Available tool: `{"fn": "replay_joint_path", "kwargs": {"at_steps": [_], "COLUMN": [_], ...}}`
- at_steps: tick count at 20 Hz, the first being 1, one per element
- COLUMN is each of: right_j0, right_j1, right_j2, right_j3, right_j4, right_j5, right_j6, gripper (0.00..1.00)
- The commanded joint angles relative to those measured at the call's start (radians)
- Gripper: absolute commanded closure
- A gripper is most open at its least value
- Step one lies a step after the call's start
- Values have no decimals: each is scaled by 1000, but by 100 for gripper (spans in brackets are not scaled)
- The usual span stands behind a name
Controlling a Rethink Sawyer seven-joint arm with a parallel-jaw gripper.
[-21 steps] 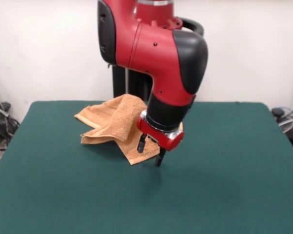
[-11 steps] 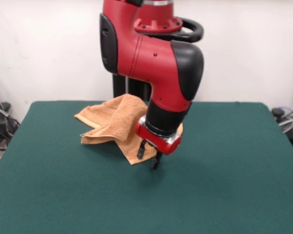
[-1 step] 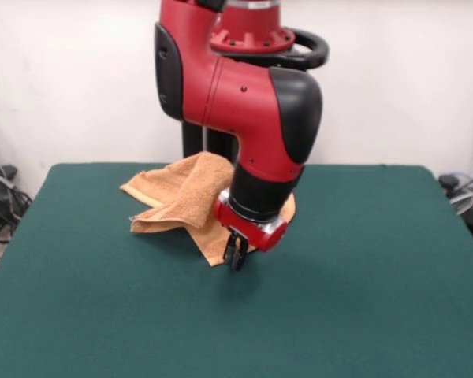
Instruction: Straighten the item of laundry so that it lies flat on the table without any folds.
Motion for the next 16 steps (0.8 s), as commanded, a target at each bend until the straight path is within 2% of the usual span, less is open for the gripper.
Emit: {"fn": "replay_joint_path", "kwargs": {"at_steps": [1,11,16], "right_j0": [-34,-70,-61], "right_j1": [-21,-136,-180], "right_j2": [33,58,53], "right_j3": [71,129,152], "right_j4": [-13,-14,-16], "right_j5": [94,167,201], "right_j6": [42,8,14], "gripper": [100,100,100]}}
